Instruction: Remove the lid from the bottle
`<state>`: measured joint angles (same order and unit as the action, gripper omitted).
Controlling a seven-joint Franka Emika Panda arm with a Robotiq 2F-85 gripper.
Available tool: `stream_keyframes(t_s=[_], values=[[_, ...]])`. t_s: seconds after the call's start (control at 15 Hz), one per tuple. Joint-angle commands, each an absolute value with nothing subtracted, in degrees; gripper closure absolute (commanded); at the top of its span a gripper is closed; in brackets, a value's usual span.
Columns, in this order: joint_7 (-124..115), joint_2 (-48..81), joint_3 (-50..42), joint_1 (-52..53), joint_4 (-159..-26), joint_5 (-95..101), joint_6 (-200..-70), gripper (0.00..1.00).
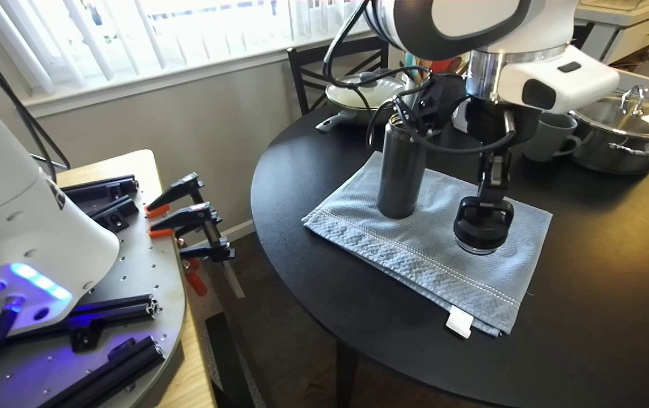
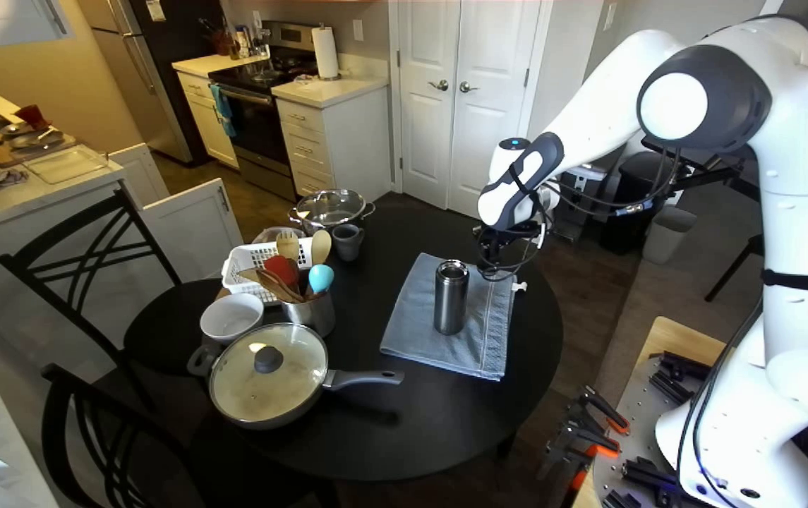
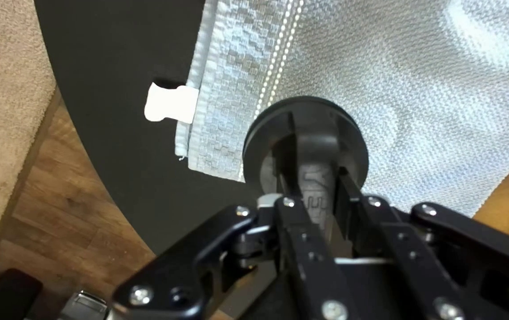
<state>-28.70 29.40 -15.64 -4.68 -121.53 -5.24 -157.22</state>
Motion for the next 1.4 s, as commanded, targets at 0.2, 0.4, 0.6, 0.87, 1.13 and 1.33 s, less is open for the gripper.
stream_keyframes(t_s=[0.2,0.4,0.6,0.87,1.13,1.33], values=[[-27.8,33.9,-13.5,-6.2,-120.1,-10.9,-159.1,0.94],[-27.2,35.2,-12.6,-6.7,-119.2,-12.6,-159.7,0.94],[-27.1,36.2,-11.9,-6.9,-118.3,-14.2,-159.8,0.94],[-26.9,36.9,-11.1,-7.5,-118.2,-15.6,-159.9,0.94],[-27.4,37.3,-11.6,-7.2,-118.1,-15.7,-159.3,0.51],[-27.7,36.9,-12.2,-6.9,-118.0,-15.3,-159.3,0.33]])
